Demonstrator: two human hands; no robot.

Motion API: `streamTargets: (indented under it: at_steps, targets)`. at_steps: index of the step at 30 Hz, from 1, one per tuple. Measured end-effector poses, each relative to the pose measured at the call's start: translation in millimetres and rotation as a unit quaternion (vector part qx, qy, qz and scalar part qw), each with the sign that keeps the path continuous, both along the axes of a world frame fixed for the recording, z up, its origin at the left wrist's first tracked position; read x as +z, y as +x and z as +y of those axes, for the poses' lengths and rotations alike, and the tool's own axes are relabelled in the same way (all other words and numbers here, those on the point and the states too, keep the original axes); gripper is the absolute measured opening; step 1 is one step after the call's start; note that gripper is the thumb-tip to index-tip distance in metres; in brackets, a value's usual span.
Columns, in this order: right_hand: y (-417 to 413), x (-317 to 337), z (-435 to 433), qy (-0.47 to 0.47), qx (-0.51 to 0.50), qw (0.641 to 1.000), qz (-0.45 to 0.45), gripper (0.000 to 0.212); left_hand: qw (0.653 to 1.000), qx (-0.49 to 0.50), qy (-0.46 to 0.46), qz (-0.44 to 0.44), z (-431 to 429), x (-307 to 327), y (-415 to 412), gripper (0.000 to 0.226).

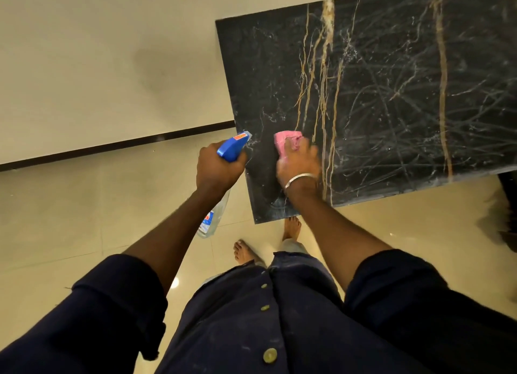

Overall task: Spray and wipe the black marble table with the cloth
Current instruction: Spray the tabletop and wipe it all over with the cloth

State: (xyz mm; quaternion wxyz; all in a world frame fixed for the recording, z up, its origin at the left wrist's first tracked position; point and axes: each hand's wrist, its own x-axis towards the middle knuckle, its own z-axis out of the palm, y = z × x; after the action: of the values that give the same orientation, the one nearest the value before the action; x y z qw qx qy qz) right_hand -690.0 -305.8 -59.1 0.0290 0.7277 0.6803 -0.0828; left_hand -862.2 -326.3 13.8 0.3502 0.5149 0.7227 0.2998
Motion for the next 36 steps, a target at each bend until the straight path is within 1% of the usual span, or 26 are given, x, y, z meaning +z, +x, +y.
streamTargets:
  at_steps: [4, 6, 8, 9, 12, 14, 16, 18, 21, 25, 28, 31, 33, 36]
  targets:
    - [-53, -2, -38, -0.019, 0.093, 0.994, 0.048, 0.052, 1.0, -0.011, 0.014, 0.01, -9, 0, 4, 0.018]
    - [-52, 0, -41, -0.02, 0.126, 0.991, 0.044, 0.051, 1.0, -0.013, 0.013, 0.012, -11, 0, 4, 0.018]
    - [-34, 1, -35, -0.022, 0.147, 0.988, 0.031, 0.05, 1.0, -0.008, 0.008, 0.006, -12, 1, 3, 0.017]
    - [-20, 2, -31, -0.022, 0.137, 0.99, 0.027, 0.051, 1.0, -0.005, 0.006, -0.001, -12, 1, 3, 0.016]
    - [30, 1, -23, -0.003, 0.056, 0.998, 0.011, 0.053, 1.0, -0.004, 0.002, -0.009, -12, 2, 2, 0.016]
    - [56, 0, -19, -0.007, 0.01, 1.0, 0.004, 0.055, 1.0, -0.009, 0.002, -0.01, -14, 1, 4, 0.017]
    - [61, -1, -18, -0.015, -0.025, 1.0, 0.0, 0.056, 1.0, -0.014, 0.0, -0.011, -16, 0, 6, 0.016]
    - [46, 0, -25, -0.006, -0.044, 0.999, -0.001, 0.056, 1.0, -0.011, -0.007, -0.011, -20, -2, 7, 0.015]
    - [1, -2, -51, 0.005, 0.003, 1.0, 0.022, 0.053, 1.0, -0.005, -0.008, -0.014, -27, -4, 9, 0.015]
    - [-55, -5, -93, 0.015, 0.073, 0.993, 0.087, 0.054, 1.0, 0.011, -0.001, 0.002, -36, -3, 9, 0.015]
    - [-65, -5, -107, 0.012, 0.122, 0.988, 0.093, 0.057, 0.999, 0.03, -0.011, 0.004, -41, -4, 8, 0.017]
    - [-49, -7, -107, 0.013, 0.186, 0.98, 0.069, 0.055, 0.999, 0.033, -0.012, 0.0, -45, -5, 5, 0.016]
    - [-23, -9, -101, 0.026, 0.17, 0.984, 0.054, 0.053, 0.999, 0.035, -0.006, 0.0, -45, -6, 2, 0.015]
    - [16, -13, -85, 0.038, 0.09, 0.995, 0.022, 0.054, 0.999, 0.046, -0.008, 0.0, -44, -7, -3, 0.015]
